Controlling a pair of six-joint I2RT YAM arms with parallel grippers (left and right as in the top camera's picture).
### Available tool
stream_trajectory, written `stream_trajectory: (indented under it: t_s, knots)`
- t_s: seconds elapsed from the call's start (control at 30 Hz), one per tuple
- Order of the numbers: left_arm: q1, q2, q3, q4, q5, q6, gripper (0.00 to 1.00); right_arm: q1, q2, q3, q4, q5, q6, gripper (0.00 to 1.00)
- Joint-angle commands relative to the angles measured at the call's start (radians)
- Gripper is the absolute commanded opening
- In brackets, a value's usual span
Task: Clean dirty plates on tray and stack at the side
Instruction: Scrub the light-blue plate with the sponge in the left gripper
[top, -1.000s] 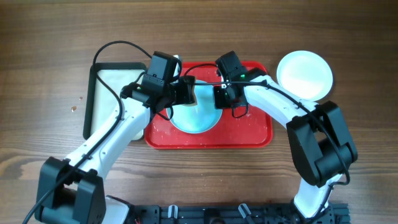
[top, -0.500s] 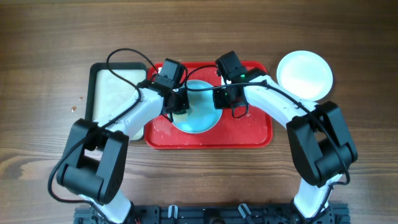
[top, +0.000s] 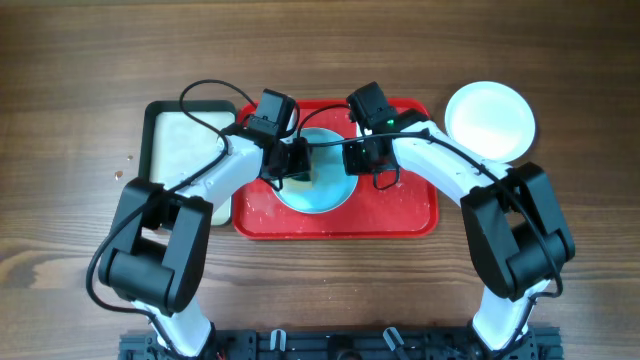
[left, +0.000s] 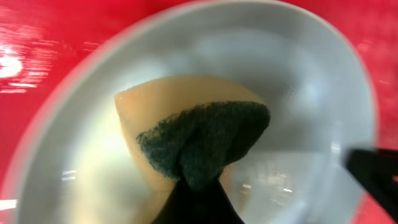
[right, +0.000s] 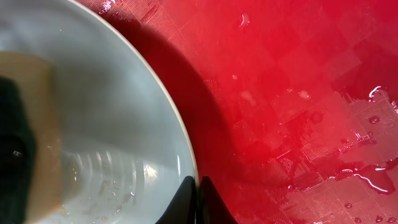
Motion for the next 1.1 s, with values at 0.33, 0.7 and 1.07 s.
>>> stream_trajectory:
  t_s: [0.33,0.7,1.07]
  knots:
    - [0.0,-0.001,0.013,0.019,0.29,0.079,0.04,0.01,0.003,-0.01,0.013,-0.011,-0.004,0.04]
    - [0.082,-0.254,0.015,-0.109,0.023,0.078,0.04,0.01,0.003,-0.01,0.021,-0.011,-0.011,0.04]
    - [0.065,-0.094,0.012,-0.166,-0.097,0.074,0.04,0.01,0.003,-0.01,0.023,-0.011,-0.012,0.04]
